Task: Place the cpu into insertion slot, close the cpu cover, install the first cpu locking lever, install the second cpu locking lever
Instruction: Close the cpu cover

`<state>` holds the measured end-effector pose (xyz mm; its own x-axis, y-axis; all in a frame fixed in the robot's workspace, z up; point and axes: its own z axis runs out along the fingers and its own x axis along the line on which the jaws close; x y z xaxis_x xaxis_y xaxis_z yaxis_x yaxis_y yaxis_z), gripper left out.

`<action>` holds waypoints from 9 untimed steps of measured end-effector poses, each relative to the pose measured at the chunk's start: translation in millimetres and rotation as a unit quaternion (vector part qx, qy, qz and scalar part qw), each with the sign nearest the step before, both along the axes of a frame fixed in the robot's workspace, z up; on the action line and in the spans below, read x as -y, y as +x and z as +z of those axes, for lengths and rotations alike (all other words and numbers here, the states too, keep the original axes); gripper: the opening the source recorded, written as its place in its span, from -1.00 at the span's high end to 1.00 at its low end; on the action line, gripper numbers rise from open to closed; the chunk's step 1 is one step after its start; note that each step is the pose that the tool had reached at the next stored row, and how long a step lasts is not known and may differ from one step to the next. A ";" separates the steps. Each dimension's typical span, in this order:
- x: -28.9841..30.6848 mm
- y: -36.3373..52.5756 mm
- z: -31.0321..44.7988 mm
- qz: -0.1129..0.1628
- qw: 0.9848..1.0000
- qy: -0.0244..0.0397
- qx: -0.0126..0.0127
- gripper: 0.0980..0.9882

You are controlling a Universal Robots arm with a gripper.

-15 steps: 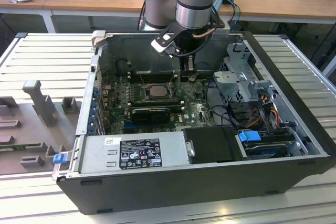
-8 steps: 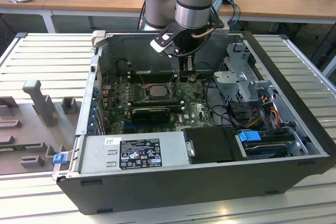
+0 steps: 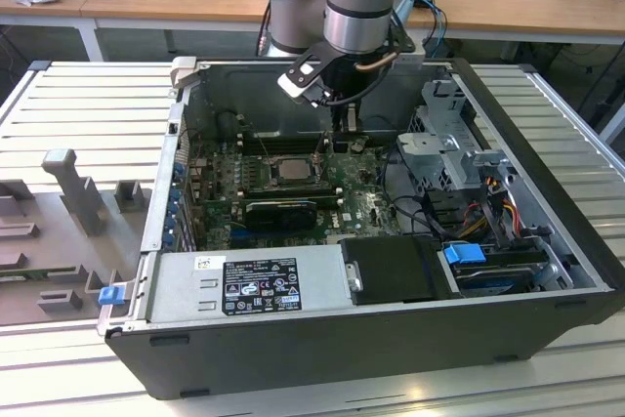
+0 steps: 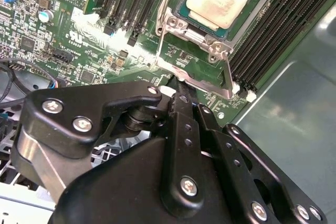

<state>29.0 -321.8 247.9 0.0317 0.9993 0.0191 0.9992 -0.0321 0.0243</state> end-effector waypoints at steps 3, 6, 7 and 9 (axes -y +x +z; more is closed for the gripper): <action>0.0 -0.7 0.0 0.000 1.000 0.000 0.000 0.98; 0.0 -1.1 0.0 0.000 1.000 0.000 0.000 0.98; 0.0 -1.2 0.0 0.000 1.000 0.000 0.000 0.98; 0.0 -1.6 0.0 0.000 1.000 0.000 0.000 0.98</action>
